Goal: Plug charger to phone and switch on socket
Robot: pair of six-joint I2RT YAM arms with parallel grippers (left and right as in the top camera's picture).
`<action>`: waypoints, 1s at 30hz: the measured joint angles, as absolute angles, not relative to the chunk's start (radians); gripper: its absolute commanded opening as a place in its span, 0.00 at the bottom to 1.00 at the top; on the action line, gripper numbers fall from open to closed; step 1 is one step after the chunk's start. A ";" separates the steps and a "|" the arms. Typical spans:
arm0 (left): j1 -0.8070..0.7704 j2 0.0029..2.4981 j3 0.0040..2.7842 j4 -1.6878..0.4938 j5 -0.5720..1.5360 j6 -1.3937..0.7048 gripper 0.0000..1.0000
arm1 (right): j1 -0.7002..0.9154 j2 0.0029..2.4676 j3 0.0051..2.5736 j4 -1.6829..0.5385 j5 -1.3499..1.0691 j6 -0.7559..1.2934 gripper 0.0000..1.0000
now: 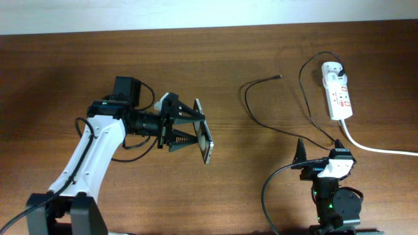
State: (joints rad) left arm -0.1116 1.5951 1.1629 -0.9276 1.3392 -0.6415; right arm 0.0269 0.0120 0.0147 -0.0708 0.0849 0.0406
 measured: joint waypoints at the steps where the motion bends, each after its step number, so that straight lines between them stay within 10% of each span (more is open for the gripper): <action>1: -0.112 1.595 1.163 -0.928 1.339 -0.641 0.67 | 0.027 0.012 0.015 -0.071 0.084 0.041 0.99; 6: -0.112 1.595 1.163 -0.928 1.340 -0.641 0.68 | 0.027 0.012 0.015 -0.074 0.006 0.053 0.98; 17: -0.112 1.595 1.163 -0.930 1.339 -0.645 0.68 | 0.027 0.012 0.015 -0.047 -0.717 0.977 0.98; 24: -0.112 1.595 1.163 -0.931 1.339 -0.645 0.69 | 0.027 0.092 0.092 -0.207 -0.616 0.748 0.99; 30: -0.112 1.596 1.159 -0.873 1.263 -0.651 0.68 | 0.028 0.588 0.798 -0.781 -0.494 0.456 0.99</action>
